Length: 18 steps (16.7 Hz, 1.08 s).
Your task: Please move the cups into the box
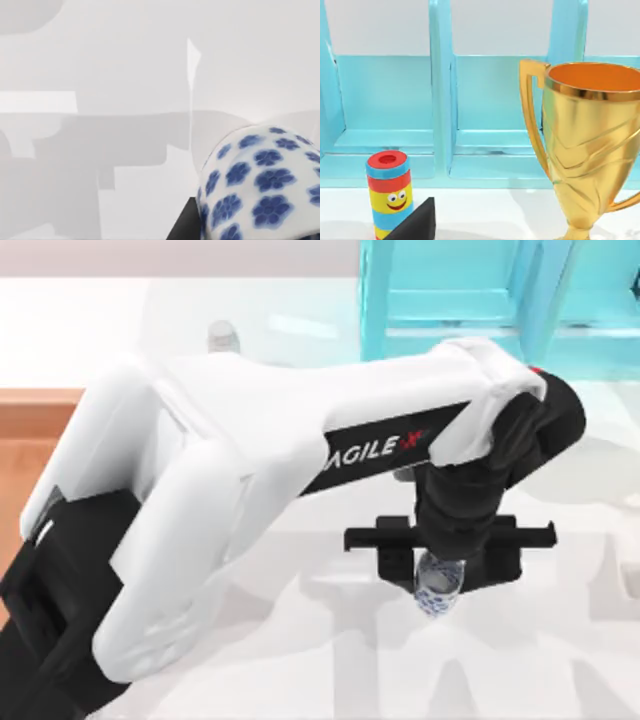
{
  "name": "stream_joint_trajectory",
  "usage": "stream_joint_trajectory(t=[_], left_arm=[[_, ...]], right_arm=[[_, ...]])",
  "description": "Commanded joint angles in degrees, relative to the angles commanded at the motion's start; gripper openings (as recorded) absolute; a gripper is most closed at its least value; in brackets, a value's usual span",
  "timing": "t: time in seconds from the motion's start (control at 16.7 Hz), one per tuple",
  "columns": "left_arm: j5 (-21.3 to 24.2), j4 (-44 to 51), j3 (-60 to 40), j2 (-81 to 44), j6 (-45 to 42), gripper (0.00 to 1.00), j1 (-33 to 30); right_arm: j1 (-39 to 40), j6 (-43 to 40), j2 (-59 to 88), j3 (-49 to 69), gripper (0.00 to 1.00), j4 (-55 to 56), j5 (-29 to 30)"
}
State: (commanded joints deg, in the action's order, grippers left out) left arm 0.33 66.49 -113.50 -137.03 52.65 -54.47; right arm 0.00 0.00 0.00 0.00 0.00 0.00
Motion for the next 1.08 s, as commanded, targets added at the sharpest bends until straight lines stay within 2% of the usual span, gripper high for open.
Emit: stream_joint_trajectory(t=[0.3, 0.78, 1.08], left_arm=[[0.0, 0.5, 0.6, 0.9, -0.5, 0.00, 0.5], [-0.2, 8.6, 10.5, 19.6, -7.8, 0.00, 8.1], [-0.3, 9.5, 11.5, 21.1, -8.7, 0.00, 8.6]], right_arm=[[0.0, 0.0, 0.0, 0.0, 1.00, 0.0, 0.0], [0.0, 0.0, 0.0, 0.0, 1.00, 0.0, 0.0], [0.0, 0.0, 0.0, 0.0, 1.00, 0.0, 0.0]])
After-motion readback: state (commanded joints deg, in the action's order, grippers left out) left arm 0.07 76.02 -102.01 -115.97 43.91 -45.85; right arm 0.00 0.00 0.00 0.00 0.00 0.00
